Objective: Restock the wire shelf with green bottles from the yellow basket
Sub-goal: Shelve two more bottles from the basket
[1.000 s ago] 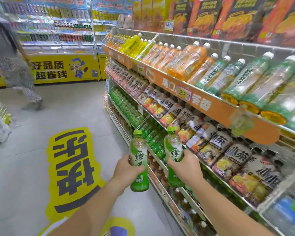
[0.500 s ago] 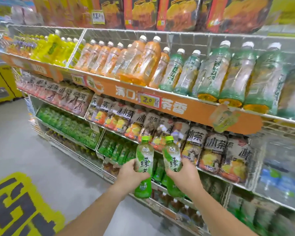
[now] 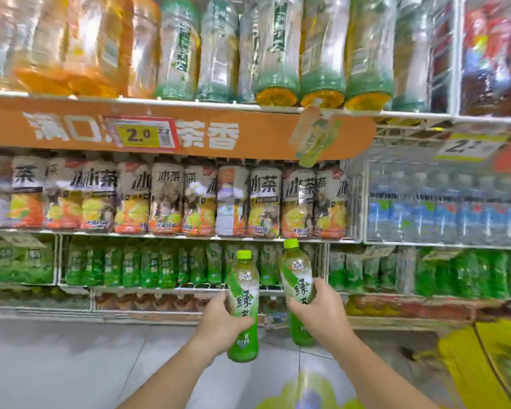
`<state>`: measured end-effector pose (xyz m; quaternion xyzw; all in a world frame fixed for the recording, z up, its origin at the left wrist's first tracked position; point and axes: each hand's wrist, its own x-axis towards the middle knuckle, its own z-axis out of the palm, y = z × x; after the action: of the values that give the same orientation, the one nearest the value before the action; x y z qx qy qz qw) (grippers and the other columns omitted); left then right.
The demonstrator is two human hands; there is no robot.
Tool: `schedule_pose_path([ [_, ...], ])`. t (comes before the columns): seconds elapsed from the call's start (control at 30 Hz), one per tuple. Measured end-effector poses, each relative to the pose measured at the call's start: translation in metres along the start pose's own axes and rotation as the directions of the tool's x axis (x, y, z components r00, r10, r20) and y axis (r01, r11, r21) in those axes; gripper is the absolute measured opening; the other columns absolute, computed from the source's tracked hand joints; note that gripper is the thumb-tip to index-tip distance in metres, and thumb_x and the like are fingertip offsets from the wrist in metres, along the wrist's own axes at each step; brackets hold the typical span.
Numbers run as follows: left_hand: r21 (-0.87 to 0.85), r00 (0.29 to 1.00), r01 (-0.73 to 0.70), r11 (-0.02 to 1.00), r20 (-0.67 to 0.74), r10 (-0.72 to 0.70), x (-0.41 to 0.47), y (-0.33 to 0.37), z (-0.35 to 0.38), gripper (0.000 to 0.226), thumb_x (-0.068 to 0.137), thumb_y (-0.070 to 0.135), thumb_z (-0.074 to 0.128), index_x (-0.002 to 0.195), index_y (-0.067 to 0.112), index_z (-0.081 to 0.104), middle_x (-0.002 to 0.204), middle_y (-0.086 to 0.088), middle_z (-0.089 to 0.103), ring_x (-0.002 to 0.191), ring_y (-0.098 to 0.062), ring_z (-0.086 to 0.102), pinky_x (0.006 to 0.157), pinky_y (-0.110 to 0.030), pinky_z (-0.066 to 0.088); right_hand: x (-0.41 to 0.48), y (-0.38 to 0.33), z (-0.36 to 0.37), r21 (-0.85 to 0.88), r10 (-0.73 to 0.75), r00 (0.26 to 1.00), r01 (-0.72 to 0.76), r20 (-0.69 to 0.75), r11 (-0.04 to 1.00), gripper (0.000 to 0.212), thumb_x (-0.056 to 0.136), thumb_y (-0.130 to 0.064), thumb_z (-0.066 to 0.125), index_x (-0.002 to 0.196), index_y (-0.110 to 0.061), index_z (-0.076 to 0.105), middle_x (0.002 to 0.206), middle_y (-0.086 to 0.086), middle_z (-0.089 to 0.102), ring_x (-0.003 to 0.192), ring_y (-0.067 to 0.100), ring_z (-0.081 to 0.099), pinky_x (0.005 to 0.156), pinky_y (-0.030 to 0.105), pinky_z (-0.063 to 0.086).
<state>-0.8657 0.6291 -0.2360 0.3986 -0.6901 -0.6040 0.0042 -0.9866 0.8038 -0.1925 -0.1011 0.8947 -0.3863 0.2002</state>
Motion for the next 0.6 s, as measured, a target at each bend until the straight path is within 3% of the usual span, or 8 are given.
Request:
schedule_pose_path([
  [0.07,0.020,0.999,0.007,1.000,0.045,-0.008,0.015,-0.010,0.015,0.036,0.068,0.004,0.085,0.095,0.016,0.066,0.081,0.004,0.077,0.075,-0.010,0.072,0.069,-0.029,0.056,0.010,0.020,0.008,0.003,0.029,1.000,-0.029,0.000,1.000,0.030,0.070,-0.047,0.074,0.085,-0.027,0.058,0.073,-0.001,0.067,0.060,0.020,0.065,0.051,0.045,0.056],
  [0.2,0.043,0.993,-0.031,0.999,0.116,0.026,0.060,-0.031,0.045,0.038,0.069,0.004,0.085,0.099,0.017,0.067,0.087,0.005,0.078,0.082,-0.012,0.075,0.083,-0.038,0.060,0.039,0.067,0.032,0.003,0.039,0.999,-0.039,-0.036,0.999,0.038,0.068,-0.046,0.075,0.094,-0.023,0.060,0.085,-0.006,0.068,0.075,0.014,0.066,0.064,0.039,0.058],
  [0.33,0.048,0.988,-0.044,0.998,0.152,0.036,0.103,-0.058,0.075,0.037,0.068,0.008,0.082,0.100,0.020,0.068,0.089,0.007,0.079,0.085,-0.012,0.075,0.087,-0.041,0.059,0.070,0.111,0.056,0.018,0.068,0.995,-0.067,-0.067,0.998,0.024,0.073,-0.034,0.077,0.079,-0.029,0.055,0.071,-0.005,0.064,0.060,0.006,0.060,0.054,0.032,0.053],
  [0.47,0.066,0.986,-0.094,0.993,0.142,0.084,0.158,-0.079,0.103,0.039,0.064,0.014,0.085,0.098,0.020,0.067,0.085,0.010,0.078,0.081,-0.008,0.074,0.082,-0.033,0.060,0.114,0.144,0.076,0.018,0.056,0.993,-0.055,-0.105,0.998,0.028,0.078,-0.033,0.074,0.086,-0.036,0.048,0.071,-0.008,0.060,0.061,0.005,0.060,0.055,0.027,0.047],
  [0.53,0.100,0.984,-0.125,0.987,0.140,0.110,0.187,-0.088,0.119,0.034,0.068,0.012,0.086,0.095,0.020,0.066,0.080,0.009,0.077,0.076,-0.004,0.073,0.078,-0.027,0.059,0.140,0.162,0.085,-0.013,0.069,0.989,-0.071,-0.129,0.997,0.032,0.076,-0.041,0.072,0.097,-0.030,0.051,0.072,-0.006,0.061,0.060,0.008,0.061,0.056,0.030,0.049],
  [0.6,0.138,0.983,-0.171,0.975,0.094,0.159,0.218,-0.095,0.134,0.040,0.060,0.027,0.087,0.094,0.019,0.067,0.084,0.002,0.077,0.081,-0.011,0.073,0.081,-0.036,0.059,0.171,0.183,0.095,-0.045,0.075,0.984,-0.083,-0.159,0.996,0.046,0.072,-0.048,0.070,0.104,-0.018,0.057,0.074,-0.003,0.065,0.060,0.012,0.062,0.056,0.034,0.052],
])
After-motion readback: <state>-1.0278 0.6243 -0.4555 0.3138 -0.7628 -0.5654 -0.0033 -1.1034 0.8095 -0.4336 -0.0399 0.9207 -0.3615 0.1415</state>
